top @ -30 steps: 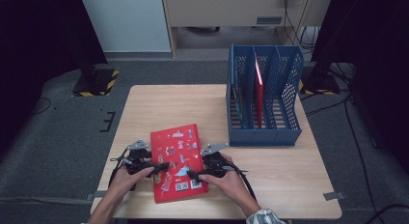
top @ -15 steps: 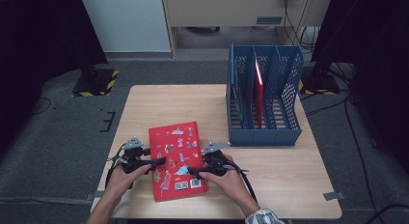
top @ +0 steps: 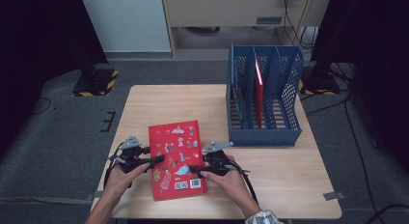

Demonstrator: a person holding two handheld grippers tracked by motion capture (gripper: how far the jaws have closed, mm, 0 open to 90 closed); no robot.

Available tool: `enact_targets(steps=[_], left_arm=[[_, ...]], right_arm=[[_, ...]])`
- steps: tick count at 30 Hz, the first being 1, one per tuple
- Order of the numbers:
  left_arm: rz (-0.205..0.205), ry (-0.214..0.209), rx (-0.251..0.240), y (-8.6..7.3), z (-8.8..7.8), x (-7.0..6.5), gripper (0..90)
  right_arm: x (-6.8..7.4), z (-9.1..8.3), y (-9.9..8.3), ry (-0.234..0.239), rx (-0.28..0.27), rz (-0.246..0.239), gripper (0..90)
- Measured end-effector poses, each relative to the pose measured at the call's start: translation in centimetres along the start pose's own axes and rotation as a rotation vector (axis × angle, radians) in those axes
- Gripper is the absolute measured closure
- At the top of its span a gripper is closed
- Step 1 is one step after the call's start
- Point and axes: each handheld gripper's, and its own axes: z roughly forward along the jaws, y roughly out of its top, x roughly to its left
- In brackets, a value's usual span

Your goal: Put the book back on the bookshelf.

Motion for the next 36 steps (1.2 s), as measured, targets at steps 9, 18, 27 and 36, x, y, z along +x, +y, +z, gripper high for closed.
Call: enact_targets(steps=[9,18,27,36], left_arm=[[-0.012,0.0,-0.039,0.4,-0.9,0.1,37.7],[0.009,-0.003,-0.045,0.8,-1.2,-0.3,41.0],[0.019,-0.008,-0.048,1.0,-1.4,-0.4,42.6],[0.024,-0.007,-0.056,1.0,-1.5,-0.5,43.0]], right_arm=[[0.1,-0.4,0.4,-0.001,-0.026,-0.005,41.0],[-0.2,-1.0,1.0,-0.017,-0.056,-0.013,44.0],[-0.4,-0.9,1.8,-0.02,-0.063,-0.01,41.7],[-0.5,-0.6,2.8,-0.02,-0.063,-0.006,38.1]])
